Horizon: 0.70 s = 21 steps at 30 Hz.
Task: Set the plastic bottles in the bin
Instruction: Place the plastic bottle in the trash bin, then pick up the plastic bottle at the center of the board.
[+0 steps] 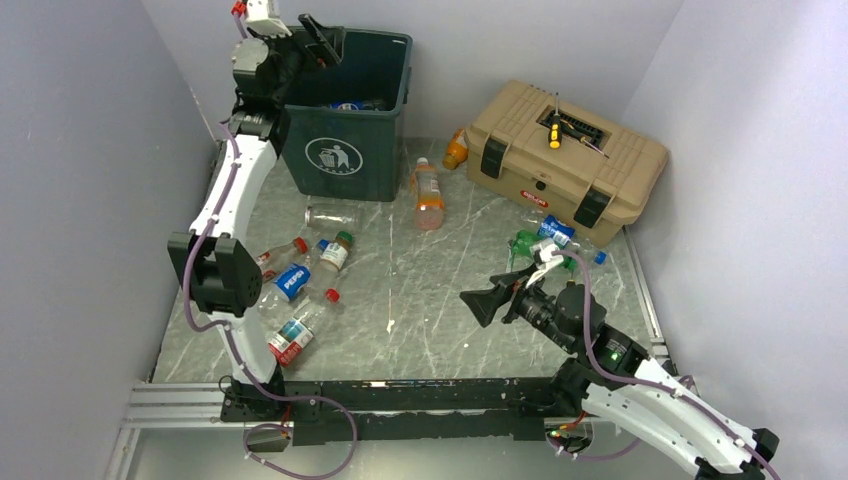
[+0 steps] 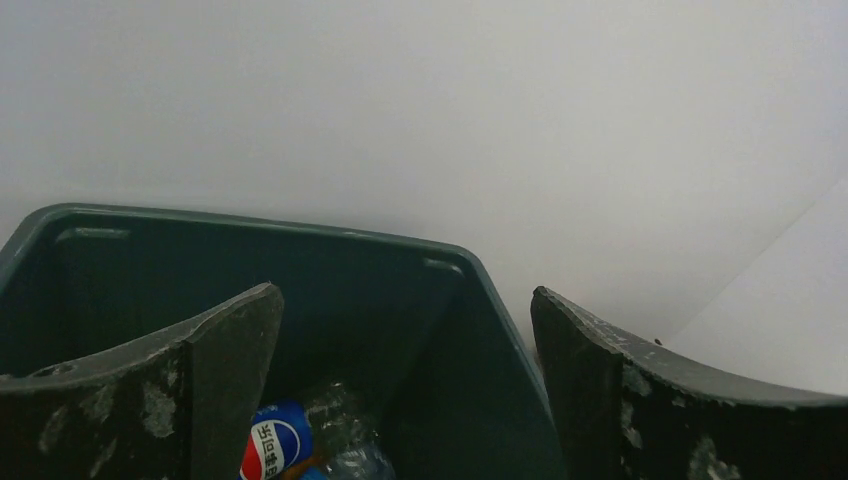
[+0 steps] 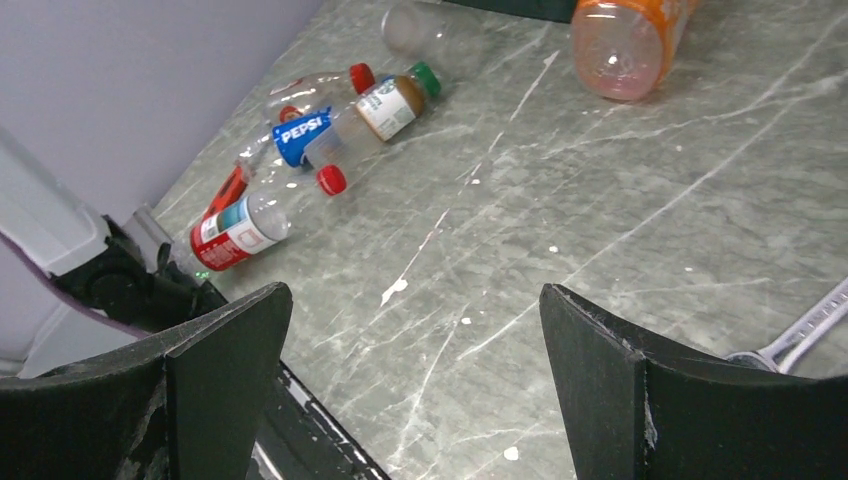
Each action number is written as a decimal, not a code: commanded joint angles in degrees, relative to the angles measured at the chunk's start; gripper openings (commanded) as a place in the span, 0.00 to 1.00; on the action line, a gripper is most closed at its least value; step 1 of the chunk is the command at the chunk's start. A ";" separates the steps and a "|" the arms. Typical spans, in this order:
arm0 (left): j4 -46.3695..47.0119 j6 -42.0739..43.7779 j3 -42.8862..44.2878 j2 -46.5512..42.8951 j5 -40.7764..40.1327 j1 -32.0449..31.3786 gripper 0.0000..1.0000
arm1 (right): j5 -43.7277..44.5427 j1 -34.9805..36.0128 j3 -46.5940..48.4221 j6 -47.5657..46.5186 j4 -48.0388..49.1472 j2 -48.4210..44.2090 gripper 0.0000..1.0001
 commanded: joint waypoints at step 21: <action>-40.16 6.04 -48.46 -55.70 -7.27 -10.51 0.99 | 20.47 -1.61 9.95 4.82 5.18 24.63 1.00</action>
